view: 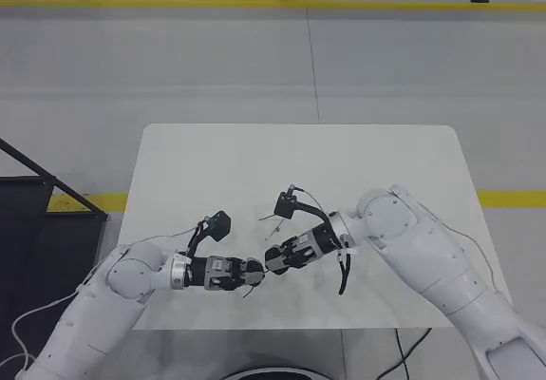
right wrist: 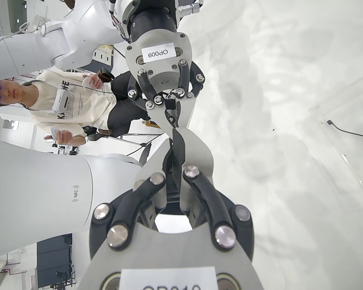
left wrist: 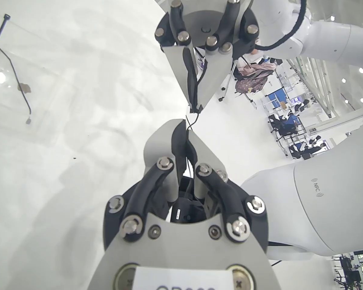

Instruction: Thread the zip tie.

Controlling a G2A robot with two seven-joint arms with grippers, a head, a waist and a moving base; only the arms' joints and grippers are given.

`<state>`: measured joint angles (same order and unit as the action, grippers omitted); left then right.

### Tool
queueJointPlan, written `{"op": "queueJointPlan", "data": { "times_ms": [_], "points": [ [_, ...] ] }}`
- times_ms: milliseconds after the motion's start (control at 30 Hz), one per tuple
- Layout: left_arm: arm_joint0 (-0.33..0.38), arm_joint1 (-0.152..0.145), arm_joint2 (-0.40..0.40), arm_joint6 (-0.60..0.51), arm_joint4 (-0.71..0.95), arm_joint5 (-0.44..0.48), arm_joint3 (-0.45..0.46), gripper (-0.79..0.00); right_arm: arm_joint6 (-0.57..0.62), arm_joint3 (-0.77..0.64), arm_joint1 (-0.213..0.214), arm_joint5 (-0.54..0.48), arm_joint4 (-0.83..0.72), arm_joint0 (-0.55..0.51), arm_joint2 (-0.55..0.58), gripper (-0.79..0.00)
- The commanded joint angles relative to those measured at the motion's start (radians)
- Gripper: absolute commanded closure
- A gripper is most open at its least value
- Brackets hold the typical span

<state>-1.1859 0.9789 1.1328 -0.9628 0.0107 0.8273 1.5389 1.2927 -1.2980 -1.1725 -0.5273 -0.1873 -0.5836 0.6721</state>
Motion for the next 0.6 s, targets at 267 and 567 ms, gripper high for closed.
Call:
{"op": "queueJointPlan", "data": {
  "times_ms": [267, 567],
  "points": [
    [-0.005, -0.002, 0.021, 0.108, -0.021, -0.029, -0.013, 0.0, -0.101, 0.007, 0.025, -0.056, 0.0, -0.055, 0.088, -0.785],
    [-0.018, 0.004, 0.028, 0.229, 0.038, -0.006, -0.037, 0.0, -0.149, -0.108, 0.083, -0.091, 0.043, -0.215, 0.223, -0.785]
  ]
}}
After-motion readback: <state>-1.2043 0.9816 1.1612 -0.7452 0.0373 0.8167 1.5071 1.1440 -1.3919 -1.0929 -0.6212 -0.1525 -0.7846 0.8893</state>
